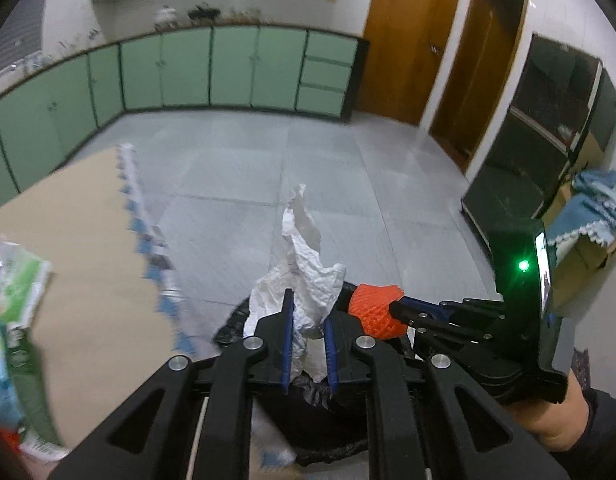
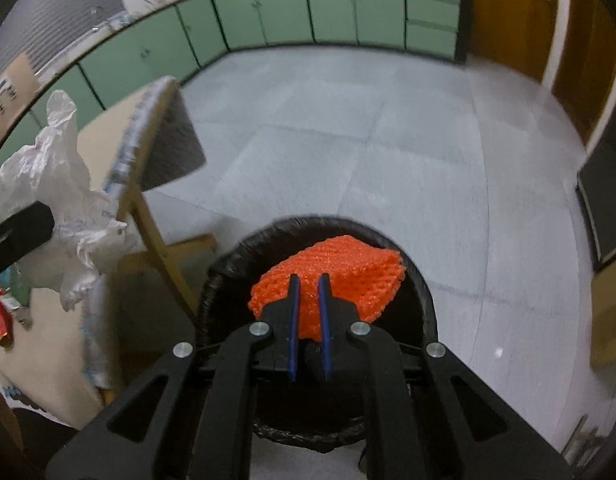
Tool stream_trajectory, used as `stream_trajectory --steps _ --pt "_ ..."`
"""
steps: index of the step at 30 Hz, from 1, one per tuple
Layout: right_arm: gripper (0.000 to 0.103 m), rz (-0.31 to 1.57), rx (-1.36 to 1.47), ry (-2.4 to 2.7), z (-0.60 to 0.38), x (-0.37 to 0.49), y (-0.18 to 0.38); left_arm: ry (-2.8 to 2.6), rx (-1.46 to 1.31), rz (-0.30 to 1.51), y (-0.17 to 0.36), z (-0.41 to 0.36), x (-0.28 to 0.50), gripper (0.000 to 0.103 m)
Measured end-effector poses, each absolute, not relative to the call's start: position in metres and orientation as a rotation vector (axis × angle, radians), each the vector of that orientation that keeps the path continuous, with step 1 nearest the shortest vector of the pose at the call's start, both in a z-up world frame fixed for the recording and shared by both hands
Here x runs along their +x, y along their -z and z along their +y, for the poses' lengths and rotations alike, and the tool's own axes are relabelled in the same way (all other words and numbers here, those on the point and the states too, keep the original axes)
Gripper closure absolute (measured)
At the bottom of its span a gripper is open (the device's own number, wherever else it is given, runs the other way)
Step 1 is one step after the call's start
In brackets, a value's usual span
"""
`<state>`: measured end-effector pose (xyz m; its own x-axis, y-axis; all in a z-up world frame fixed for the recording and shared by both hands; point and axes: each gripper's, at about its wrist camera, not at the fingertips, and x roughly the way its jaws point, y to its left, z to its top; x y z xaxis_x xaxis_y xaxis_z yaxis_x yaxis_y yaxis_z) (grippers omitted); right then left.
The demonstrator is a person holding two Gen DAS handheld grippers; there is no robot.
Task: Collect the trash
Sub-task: 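Carry tissue and orange net to the black bin and release both, then grasp the crumpled white milk carton with the right tool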
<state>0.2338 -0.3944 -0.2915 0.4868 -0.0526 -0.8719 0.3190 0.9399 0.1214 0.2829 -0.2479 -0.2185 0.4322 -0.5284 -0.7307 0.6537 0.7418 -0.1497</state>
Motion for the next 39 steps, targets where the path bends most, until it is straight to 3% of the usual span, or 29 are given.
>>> stream_trajectory --steps 1,2,4,6,8,12,13,14,15,16,27,31,39 --pt "0.090 1.063 0.293 0.231 -0.398 0.236 0.298 0.744 0.176 0.869 0.227 -0.257 0.286 0.081" --pt "0.088 1.075 0.299 0.234 -0.400 0.235 0.302 0.747 0.183 0.902 0.238 -0.266 0.291 0.067" --pt "0.080 1.083 0.295 0.256 -0.402 0.233 0.306 0.730 0.208 0.931 0.255 -0.276 0.298 0.062" --pt "0.057 1.070 0.293 0.278 -0.405 0.228 0.305 0.724 0.213 0.958 0.266 -0.281 0.302 0.059" --pt "0.054 1.071 0.286 0.292 -0.407 0.226 0.306 0.708 0.209 0.963 0.270 -0.284 0.306 0.048" --pt "0.054 1.066 0.295 0.312 -0.411 0.218 0.300 0.680 0.196 0.959 0.264 -0.274 0.301 0.040" --pt "0.051 1.058 0.288 0.315 -0.412 0.218 0.294 0.659 0.192 0.944 0.257 -0.266 0.297 0.030" --pt "0.038 1.047 0.270 0.327 -0.408 0.219 0.286 0.634 0.187 0.923 0.249 -0.256 0.293 0.018" --pt "0.017 1.026 0.246 0.344 -0.405 0.216 0.279 0.605 0.182 0.904 0.241 -0.246 0.286 0.011" --pt "0.006 0.992 0.231 0.355 -0.400 0.212 0.270 0.564 0.171 0.884 0.232 -0.232 0.280 0.006" --pt "0.005 0.887 0.150 -0.011 -0.257 0.197 0.195 0.169 0.088 0.827 0.174 -0.026 0.213 0.006" --pt "0.005 0.835 -0.029 -0.028 -0.194 0.203 0.185 0.060 0.028 0.830 0.167 0.044 0.185 0.006" --pt "0.005 0.820 -0.024 -0.204 -0.122 0.213 0.186 -0.028 -0.121 0.699 0.151 0.107 0.159 0.006"
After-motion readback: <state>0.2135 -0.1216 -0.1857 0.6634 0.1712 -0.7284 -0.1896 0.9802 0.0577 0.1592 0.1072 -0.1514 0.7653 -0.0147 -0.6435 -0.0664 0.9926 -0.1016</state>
